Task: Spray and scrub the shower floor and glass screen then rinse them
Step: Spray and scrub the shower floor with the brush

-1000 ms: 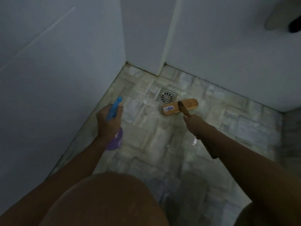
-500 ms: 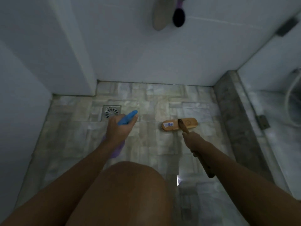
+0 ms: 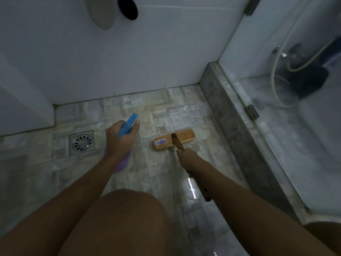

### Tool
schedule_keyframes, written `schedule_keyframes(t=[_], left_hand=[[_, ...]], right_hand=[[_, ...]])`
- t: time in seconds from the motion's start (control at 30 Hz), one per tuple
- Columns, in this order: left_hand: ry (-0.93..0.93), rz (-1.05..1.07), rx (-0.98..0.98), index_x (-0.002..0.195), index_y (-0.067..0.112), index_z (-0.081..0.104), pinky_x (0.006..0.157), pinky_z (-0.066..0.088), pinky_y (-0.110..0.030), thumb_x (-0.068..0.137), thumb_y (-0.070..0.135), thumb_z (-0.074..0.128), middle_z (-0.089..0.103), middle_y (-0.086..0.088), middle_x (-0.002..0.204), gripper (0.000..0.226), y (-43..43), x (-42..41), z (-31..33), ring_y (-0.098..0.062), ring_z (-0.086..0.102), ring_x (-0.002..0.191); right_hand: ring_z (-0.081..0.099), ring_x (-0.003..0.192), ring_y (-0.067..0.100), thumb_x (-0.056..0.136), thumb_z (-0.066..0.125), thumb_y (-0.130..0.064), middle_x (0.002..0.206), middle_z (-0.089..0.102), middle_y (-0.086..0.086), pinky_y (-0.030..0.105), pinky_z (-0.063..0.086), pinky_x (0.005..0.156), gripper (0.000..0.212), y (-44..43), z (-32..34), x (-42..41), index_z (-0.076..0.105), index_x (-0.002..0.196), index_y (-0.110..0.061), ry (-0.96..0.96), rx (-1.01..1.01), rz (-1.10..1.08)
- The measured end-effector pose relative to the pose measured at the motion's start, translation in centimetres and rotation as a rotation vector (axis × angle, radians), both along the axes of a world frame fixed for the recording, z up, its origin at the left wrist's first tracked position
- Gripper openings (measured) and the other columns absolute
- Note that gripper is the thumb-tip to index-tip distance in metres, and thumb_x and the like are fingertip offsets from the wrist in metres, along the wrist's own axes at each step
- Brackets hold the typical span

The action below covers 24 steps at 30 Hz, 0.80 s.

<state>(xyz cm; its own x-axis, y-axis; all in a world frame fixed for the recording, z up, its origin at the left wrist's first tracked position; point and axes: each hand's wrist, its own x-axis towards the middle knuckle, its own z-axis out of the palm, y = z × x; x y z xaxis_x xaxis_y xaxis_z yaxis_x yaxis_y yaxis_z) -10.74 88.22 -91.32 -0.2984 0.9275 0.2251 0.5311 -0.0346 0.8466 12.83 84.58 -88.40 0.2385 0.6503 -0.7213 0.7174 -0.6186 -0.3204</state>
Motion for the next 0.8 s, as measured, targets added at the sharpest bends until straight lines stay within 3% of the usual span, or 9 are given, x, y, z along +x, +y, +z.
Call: schedule_keyframes(t=[0.07,0.17,0.3,0.4,0.47,0.6,0.73,0.8], left_hand=[[0.022,-0.027,0.012,0.062,0.011,0.053,0.046,0.029,-0.015,0.092,0.034,0.072,0.044,-0.001,0.053,0.042,-0.3,0.0,0.0,-0.011,0.039,0.045],[0.07,-0.035,0.031,0.065,0.01,0.056,0.047,0.031,-0.018,0.094,0.033,0.068,0.047,-0.002,0.053,0.039,-0.8,-0.4,-0.3,-0.014,0.042,0.045],[0.141,-0.01,0.052,0.062,0.008,0.056,0.046,0.033,-0.026,0.095,0.031,0.066,0.047,-0.004,0.051,0.041,-1.0,-0.7,-0.7,-0.02,0.044,0.042],[0.121,-0.001,0.044,0.061,0.009,0.054,0.045,0.033,-0.029,0.095,0.03,0.065,0.044,-0.003,0.051,0.042,-1.1,-0.4,-0.7,-0.018,0.04,0.042],[0.117,0.01,0.039,0.061,0.01,0.053,0.044,0.035,-0.032,0.095,0.029,0.065,0.044,-0.002,0.051,0.041,-1.1,-0.2,-0.7,-0.017,0.039,0.042],[0.141,-0.012,0.048,0.063,0.008,0.055,0.045,0.039,-0.034,0.095,0.031,0.063,0.046,-0.002,0.053,0.04,-1.1,-0.1,-0.7,-0.02,0.043,0.043],[0.128,-0.01,0.053,0.064,0.009,0.055,0.044,0.037,-0.031,0.097,0.03,0.064,0.046,-0.003,0.052,0.04,-1.1,-0.1,-0.7,-0.02,0.043,0.043],[0.118,0.004,0.041,0.065,0.01,0.056,0.044,0.035,-0.029,0.098,0.031,0.063,0.046,-0.002,0.053,0.04,-1.1,-0.2,-0.6,-0.017,0.042,0.043]], right_hand=[[0.063,0.07,0.028,0.102,0.037,-0.049,0.095,0.061,0.013,0.035,0.053,0.051,0.048,-0.1,-0.1,0.0,0.053,0.119,-0.007,0.037,0.01,-0.024],[0.059,0.064,0.024,0.104,0.039,-0.045,0.088,0.059,0.01,0.031,0.051,0.048,0.047,0.2,-0.1,0.0,0.056,0.117,-0.004,0.1,0.043,-0.037],[0.061,0.068,0.023,0.103,0.037,-0.051,0.085,0.061,0.009,0.036,0.056,0.053,0.05,1.3,0.6,-0.2,0.06,0.104,-0.006,0.139,0.225,0.015],[0.064,0.073,0.023,0.102,0.035,-0.054,0.084,0.063,0.007,0.047,0.06,0.067,0.05,1.8,0.7,-0.8,0.059,0.096,-0.009,0.129,0.372,0.032],[0.066,0.078,0.026,0.102,0.035,-0.054,0.089,0.065,0.01,0.048,0.06,0.07,0.052,1.7,0.3,-0.7,0.06,0.101,-0.008,0.104,0.347,0.032],[0.064,0.074,0.028,0.103,0.037,-0.049,0.089,0.062,0.01,0.041,0.059,0.06,0.049,0.8,-1.2,0.2,0.059,0.102,-0.006,0.054,0.139,0.043],[0.067,0.082,0.032,0.103,0.035,-0.052,0.092,0.066,0.014,0.045,0.06,0.068,0.053,1.4,-1.3,0.5,0.06,0.098,-0.005,0.06,0.288,0.018],[0.067,0.086,0.03,0.103,0.035,-0.05,0.095,0.067,0.014,0.041,0.055,0.07,0.053,1.4,-1.2,0.6,0.062,0.103,-0.004,0.046,0.375,0.004]])
